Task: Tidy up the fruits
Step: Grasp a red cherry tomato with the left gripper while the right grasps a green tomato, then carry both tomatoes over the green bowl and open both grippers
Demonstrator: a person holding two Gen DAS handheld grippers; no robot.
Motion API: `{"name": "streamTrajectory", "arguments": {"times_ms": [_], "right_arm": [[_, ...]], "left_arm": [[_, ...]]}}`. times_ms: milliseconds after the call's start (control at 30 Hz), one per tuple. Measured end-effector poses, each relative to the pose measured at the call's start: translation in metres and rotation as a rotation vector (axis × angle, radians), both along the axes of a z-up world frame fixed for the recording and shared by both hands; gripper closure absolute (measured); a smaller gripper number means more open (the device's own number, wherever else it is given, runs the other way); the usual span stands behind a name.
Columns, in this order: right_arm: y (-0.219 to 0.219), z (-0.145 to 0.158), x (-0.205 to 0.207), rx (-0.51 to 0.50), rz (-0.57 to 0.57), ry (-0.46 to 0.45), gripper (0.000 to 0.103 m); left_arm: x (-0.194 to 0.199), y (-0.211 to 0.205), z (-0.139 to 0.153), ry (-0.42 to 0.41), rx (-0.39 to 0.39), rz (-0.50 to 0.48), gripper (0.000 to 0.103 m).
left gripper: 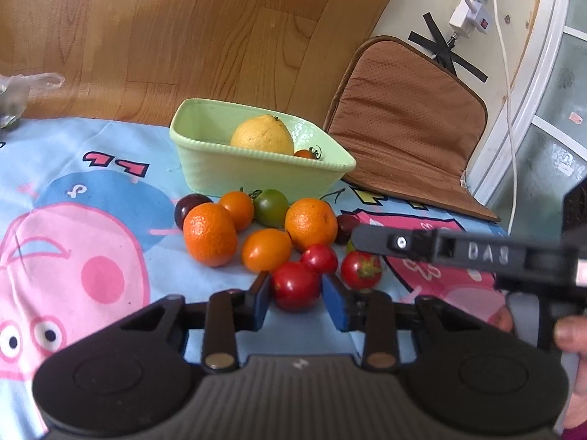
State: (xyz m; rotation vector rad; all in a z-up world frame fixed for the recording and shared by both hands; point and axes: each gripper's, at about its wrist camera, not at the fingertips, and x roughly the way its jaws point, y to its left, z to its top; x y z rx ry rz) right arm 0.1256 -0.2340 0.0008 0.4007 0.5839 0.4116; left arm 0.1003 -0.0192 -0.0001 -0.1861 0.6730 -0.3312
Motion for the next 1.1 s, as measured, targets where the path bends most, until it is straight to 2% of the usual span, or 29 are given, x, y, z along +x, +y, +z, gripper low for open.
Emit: {"name": "streamTrajectory", "arguments": {"times_ms": [133,200,267,367,433,667,867,1100], "right_arm": [[-0.02,0.0,0.001,0.154,-0.019,0.018,0.06],[-0.026,0.0,0.001,0.164,-0.063,0.028,0.061],[-0.023,-0.001,0.001,0.128,-0.065,0.043,0.061],[-0.006,-0.006,0.004,0.073,-0.018,0.06,0.062],[0.0,-0.007,0.003,0.032,-0.021,0.037,0.073],[-0.013,-0.005,-0.029,0.035,-0.05,0.033,0.075],[0.002,-0.009,-0.087,-0.09,0.043,-0.058,0.075],[0.056,-0.007,-0.15,-0.293,0.244,-0.212,0.075]], "left_arm": [[-0.011,0.001,0.001,0.001,-0.005,0.003,0.072],[-0.018,0.003,0.0,-0.003,-0.014,0.009,0.072],[-0.023,0.004,0.0,0.0,-0.031,0.022,0.072],[-0.03,0.002,0.001,-0.015,0.003,0.011,0.072],[-0.034,0.003,0.001,-0.02,0.009,0.008,0.072],[-0.056,0.012,0.001,-0.013,0.005,-0.005,0.072],[-0.085,0.018,0.0,-0.027,0.022,-0.028,0.072],[-0.125,0.017,-0.003,-0.039,0.03,-0.071,0.072]]}}
